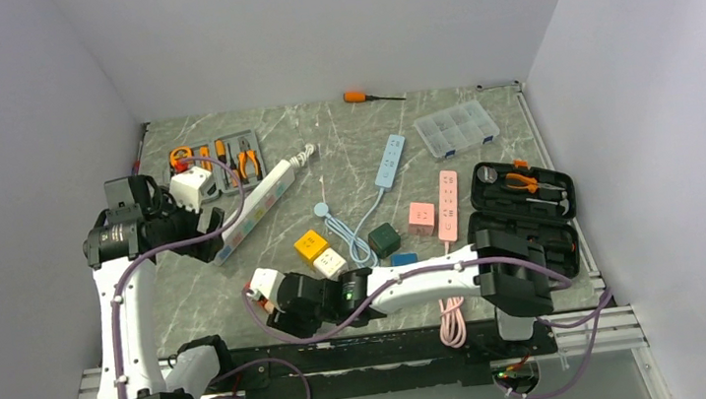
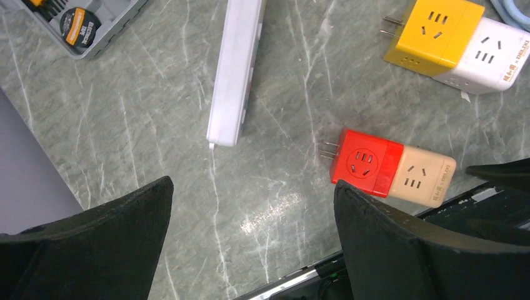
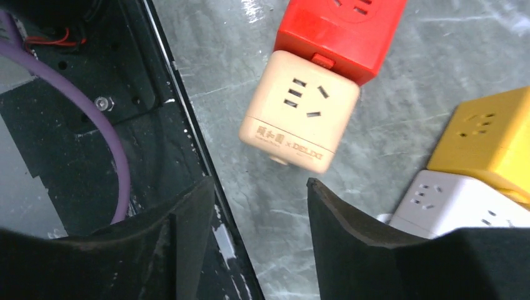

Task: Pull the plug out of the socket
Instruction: Move the socket to the center of the board, then remove the plug from the socket.

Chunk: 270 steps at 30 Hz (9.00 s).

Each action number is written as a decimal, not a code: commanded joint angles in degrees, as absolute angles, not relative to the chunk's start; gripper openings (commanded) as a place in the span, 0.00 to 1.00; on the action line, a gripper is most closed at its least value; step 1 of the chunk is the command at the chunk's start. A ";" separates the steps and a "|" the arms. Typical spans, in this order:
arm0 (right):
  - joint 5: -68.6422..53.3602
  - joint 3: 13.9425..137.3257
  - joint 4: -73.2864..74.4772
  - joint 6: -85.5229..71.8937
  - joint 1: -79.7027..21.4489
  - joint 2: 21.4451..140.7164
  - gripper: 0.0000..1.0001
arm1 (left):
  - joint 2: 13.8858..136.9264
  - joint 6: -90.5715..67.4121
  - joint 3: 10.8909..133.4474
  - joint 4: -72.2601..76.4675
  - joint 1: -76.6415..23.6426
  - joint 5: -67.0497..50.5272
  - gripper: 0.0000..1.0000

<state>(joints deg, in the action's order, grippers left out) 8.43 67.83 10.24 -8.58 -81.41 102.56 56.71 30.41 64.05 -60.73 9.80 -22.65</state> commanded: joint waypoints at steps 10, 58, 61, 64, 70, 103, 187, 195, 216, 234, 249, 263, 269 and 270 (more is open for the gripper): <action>6.90 77.24 9.59 -1.31 -75.10 103.20 0.81 | 55.64 31.35 67.41 -61.42 15.38 -26.47 0.99; 8.02 66.25 10.29 -26.87 -65.74 97.63 0.97 | 54.80 34.17 65.43 -60.42 21.96 -30.42 0.99; 7.07 60.53 6.57 -27.10 -65.57 93.06 0.92 | 54.56 34.59 65.03 -60.32 21.92 -30.14 0.99; 5.37 56.60 4.50 -27.73 -65.22 90.92 0.75 | 54.84 34.68 65.14 -60.59 21.92 -30.51 0.99; 8.27 55.32 5.25 -27.66 -64.78 92.66 0.45 | 54.84 34.59 65.05 -60.60 21.94 -31.40 0.99; 8.09 86.75 13.78 -18.39 -72.75 113.99 0.43 | 54.14 36.39 65.17 -61.26 21.96 -29.90 1.00; 17.30 68.14 -6.31 -12.09 -76.12 112.69 1.00 | 53.49 40.62 68.43 -66.39 22.09 -34.22 0.99; 17.92 65.97 -7.43 -13.33 -75.85 113.98 0.78 | 52.08 41.19 68.52 -66.27 22.15 -35.57 0.99; -19.44 66.10 7.93 -12.49 -58.77 88.55 0.00 | 27.70 76.91 49.58 -60.35 21.96 -59.98 0.99; -38.05 80.12 17.53 -8.66 -56.74 92.05 0.00 | 23.85 135.81 46.18 -84.38 21.83 -72.38 0.99; -40.12 89.58 22.71 -6.40 -59.21 99.01 0.00 | 27.64 152.82 43.11 -86.68 21.20 -73.53 0.99; -41.26 93.25 24.94 -5.62 -61.08 103.59 0.00 | 30.41 160.75 39.64 -79.72 17.40 -69.49 0.71; -41.52 93.32 25.75 -5.44 -61.13 103.93 0.00 | 29.39 158.60 37.58 -73.83 12.84 -65.05 0.47; -41.37 92.63 25.75 -5.41 -61.03 103.67 0.00 | 29.25 157.87 37.23 -72.76 12.44 -64.53 0.37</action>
<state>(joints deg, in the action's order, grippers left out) -38.30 89.86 28.62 -6.37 -60.99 105.19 30.13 118.37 38.68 -77.34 14.61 -67.83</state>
